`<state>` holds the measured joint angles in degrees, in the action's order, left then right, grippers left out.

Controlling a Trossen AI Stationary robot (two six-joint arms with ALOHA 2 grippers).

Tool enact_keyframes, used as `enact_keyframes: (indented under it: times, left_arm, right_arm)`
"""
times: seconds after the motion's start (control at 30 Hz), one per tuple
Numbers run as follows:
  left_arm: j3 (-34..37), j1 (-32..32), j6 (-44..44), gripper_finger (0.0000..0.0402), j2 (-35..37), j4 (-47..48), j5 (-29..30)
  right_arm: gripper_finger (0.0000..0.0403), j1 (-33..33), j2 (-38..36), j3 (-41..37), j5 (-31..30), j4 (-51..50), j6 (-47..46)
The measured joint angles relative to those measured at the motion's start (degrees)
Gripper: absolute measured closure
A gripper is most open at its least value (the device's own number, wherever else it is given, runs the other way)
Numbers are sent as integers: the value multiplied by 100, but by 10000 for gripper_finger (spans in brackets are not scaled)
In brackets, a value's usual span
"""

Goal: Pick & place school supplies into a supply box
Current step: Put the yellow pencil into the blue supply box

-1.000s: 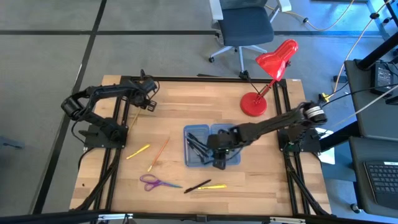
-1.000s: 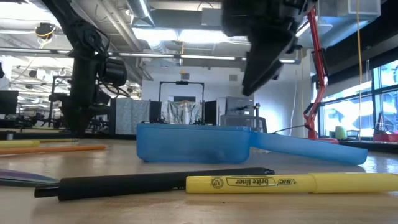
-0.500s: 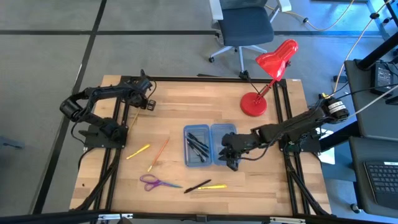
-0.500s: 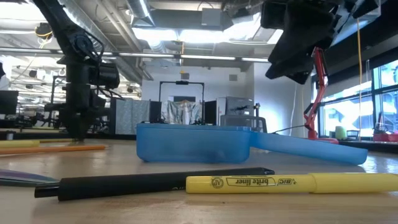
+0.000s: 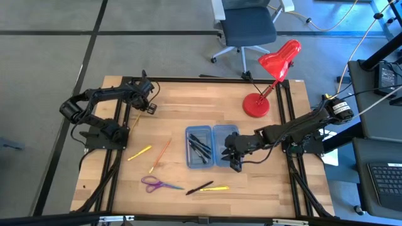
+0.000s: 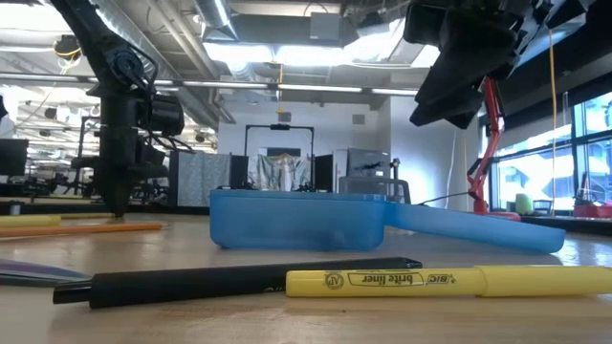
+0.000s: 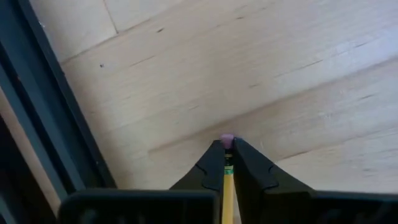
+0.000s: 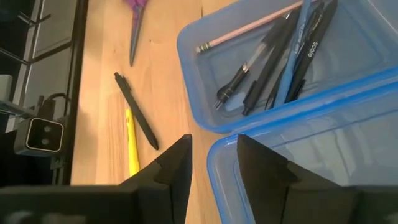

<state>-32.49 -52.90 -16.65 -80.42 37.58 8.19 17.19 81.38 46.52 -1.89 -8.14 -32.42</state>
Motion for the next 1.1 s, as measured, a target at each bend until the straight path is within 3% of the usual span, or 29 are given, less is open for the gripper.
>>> enact_keyframes:
  times: [0.3,0.67,0.9,1.1]
  left_arm:
    - [-130,2,54,395,200,223,-371]
    - [-480,520,149,394,309,-291,-1913]
    - [-696,1524,156,394,315,-1851,-3461]
    - [-1314,2743,255,396,315,-2793,-3587]
  right_arm:
    - [271,0,0,0,0,-40,6]
    - [271,0,4,0,0,-141,68]
    - [271,0,4,0,0,-166,170]
    - [271,0,4,0,0,-165,188]
